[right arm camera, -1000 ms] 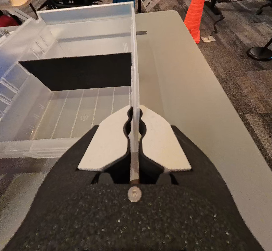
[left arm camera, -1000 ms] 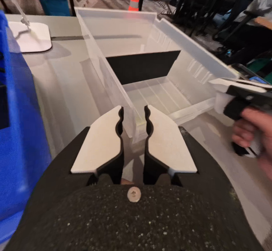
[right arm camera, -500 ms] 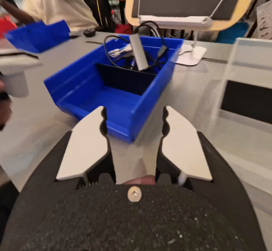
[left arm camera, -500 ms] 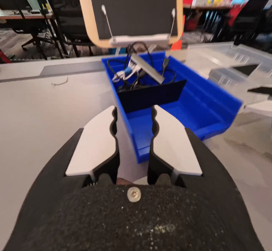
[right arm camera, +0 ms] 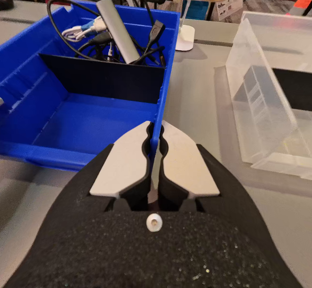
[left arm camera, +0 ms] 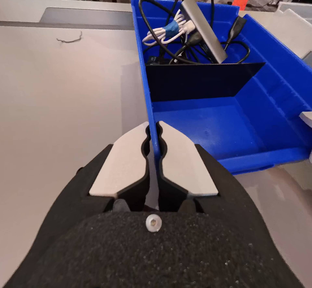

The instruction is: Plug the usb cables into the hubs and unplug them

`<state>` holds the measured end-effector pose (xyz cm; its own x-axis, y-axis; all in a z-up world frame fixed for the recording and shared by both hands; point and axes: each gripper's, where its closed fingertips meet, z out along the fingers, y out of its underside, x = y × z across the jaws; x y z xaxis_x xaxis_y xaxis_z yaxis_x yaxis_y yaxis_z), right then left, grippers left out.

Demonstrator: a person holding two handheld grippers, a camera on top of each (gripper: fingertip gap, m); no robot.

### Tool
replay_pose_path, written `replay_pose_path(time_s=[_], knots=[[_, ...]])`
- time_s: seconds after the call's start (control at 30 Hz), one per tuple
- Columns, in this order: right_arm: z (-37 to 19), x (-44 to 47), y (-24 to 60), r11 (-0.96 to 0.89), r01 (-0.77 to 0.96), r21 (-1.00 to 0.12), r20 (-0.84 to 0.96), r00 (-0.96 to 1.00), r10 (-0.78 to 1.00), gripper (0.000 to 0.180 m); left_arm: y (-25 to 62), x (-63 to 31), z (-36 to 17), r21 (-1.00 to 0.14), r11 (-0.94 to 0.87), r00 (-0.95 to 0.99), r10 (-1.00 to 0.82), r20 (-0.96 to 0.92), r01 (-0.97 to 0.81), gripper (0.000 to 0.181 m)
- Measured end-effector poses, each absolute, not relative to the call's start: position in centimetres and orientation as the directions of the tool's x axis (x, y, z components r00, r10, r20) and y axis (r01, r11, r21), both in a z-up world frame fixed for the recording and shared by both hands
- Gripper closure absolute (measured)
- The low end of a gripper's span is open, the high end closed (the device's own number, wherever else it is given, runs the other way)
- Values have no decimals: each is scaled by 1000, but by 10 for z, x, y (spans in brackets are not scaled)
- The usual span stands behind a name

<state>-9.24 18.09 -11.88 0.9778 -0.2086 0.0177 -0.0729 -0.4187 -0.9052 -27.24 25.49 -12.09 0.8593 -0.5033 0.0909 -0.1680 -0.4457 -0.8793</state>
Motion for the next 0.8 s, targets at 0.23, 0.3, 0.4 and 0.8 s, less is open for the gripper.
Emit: replay_pose_path(time_s=[0.23,0.3,0.4,0.8], knots=[[-95,-181,219,-316,-78,-946,-20,983,-183,175,291,-367,-92,-915,-373,914,-405,13,-153,177],[-98,-217,234,-330,-30,-943,16,990,-137,174,305,-402,-83,-932,-344,924,-382,24,-118,178],[-104,-268,252,-345,24,-938,51,996,-69,173,320,-451,-84,-928,-358,930,-364,38,-102,178],[-123,-331,279,-358,-38,-933,-46,999,15,165,356,-502,-122,-890,-453,917,-377,132,-59,177]])
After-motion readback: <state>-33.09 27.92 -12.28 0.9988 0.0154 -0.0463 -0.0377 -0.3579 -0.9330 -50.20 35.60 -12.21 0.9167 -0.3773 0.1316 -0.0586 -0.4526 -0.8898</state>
